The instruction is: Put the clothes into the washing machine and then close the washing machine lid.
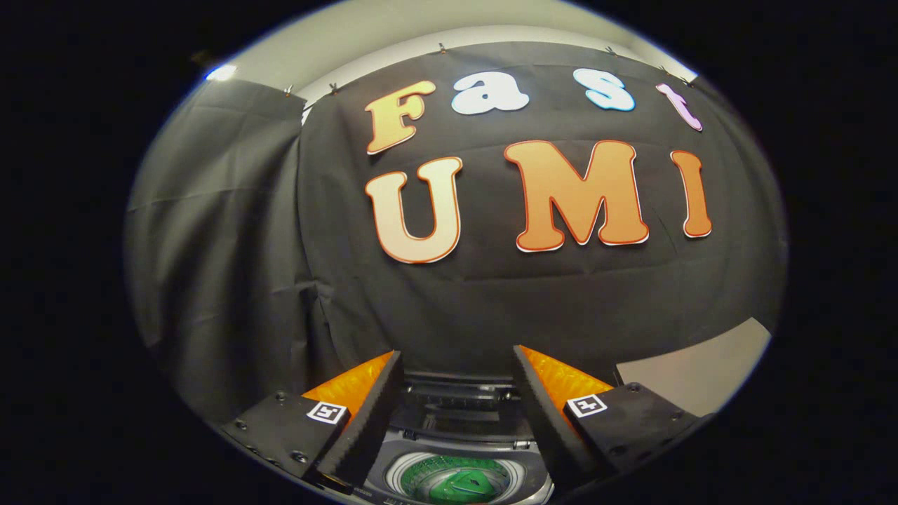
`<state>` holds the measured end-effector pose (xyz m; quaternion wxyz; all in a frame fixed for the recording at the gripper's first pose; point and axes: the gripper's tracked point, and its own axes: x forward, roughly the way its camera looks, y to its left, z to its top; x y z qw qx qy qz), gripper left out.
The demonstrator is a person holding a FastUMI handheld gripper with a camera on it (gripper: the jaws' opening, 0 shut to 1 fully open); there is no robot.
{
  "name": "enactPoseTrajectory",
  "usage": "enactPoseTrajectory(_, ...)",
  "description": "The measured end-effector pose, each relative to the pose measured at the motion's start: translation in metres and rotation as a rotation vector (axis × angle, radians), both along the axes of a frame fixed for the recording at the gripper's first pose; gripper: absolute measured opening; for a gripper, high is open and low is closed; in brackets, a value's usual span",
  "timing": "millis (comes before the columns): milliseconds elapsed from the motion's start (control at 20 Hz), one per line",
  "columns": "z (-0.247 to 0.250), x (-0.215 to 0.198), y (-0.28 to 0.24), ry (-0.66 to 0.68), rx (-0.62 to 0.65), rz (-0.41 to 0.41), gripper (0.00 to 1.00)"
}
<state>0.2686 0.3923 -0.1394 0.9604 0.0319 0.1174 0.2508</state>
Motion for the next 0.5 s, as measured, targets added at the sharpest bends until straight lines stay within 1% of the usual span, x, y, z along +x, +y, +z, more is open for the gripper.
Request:
enactPoseTrajectory(200,-0.011,0.062,-0.004,0.017,-0.007,-0.042,0.98)
enactPoseTrajectory(300,-0.032,0.089,-0.011,0.040,-0.037,-0.088,0.98)
enactPoseTrajectory(500,-0.070,0.128,-0.006,0.097,-0.048,-0.140,0.98)
